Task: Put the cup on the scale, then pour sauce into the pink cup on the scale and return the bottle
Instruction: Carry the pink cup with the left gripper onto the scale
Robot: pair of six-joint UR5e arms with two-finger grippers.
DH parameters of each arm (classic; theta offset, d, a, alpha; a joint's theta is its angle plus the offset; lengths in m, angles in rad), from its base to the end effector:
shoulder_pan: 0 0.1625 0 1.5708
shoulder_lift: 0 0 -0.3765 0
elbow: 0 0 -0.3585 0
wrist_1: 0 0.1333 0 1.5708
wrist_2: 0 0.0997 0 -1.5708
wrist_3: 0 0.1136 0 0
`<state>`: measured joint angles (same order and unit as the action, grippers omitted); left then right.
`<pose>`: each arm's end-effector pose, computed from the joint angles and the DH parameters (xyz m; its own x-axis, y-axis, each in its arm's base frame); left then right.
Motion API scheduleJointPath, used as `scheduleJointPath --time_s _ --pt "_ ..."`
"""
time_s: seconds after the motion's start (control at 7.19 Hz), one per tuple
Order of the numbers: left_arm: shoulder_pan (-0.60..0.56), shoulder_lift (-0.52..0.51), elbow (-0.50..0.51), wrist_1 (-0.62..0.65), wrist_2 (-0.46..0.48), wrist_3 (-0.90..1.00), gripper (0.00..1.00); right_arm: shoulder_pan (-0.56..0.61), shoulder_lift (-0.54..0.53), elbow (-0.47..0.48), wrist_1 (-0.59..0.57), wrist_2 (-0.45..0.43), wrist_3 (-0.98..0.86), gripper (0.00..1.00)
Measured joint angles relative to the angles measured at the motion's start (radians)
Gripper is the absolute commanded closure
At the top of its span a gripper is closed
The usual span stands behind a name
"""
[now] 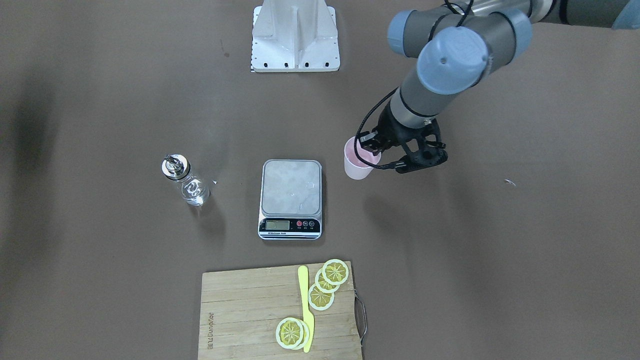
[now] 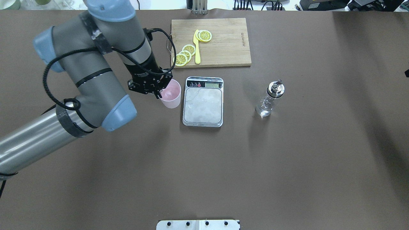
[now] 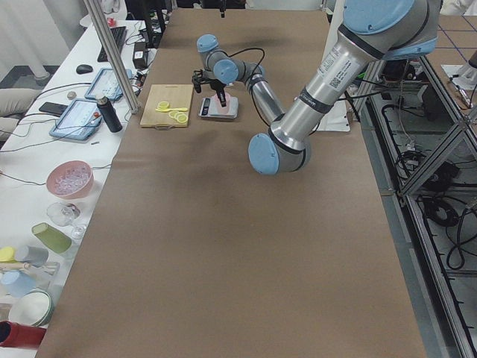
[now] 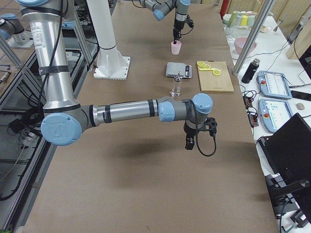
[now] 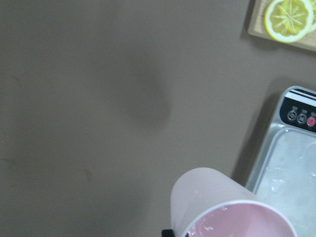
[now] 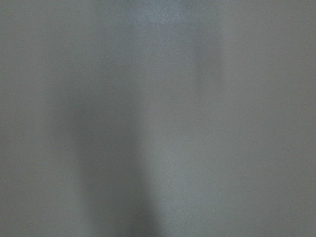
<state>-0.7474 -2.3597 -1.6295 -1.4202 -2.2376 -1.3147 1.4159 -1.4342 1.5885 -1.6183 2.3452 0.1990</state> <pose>0.4252 -0.4800 0.1635 0.6056 -0.2898 -0.7411 0.0926 0.9506 -0.2962 -0.0260 -0.5155 0.5505 0.7114 0.0139 0.7027 0.0130 0.9994 -0.0330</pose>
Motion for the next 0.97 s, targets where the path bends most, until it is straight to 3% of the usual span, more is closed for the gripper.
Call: scheduleJointPath --time_s 0.28,0.7,0.97 --pt "0.034 -0.069 0.063 -0.015 0.015 -0.048 1.0 0.0 -0.004 0.003 0.0 0.002 0.0 0.0" --pt "0.081 -0.09 0.155 -0.167 0.091 -0.113 1.0 0.0 -0.006 0.003 0.001 0.002 0.0 0.0" --pt "0.091 -0.11 0.182 -0.198 0.108 -0.126 1.0 0.0 -0.007 0.003 0.0 0.003 0.0 0.0"
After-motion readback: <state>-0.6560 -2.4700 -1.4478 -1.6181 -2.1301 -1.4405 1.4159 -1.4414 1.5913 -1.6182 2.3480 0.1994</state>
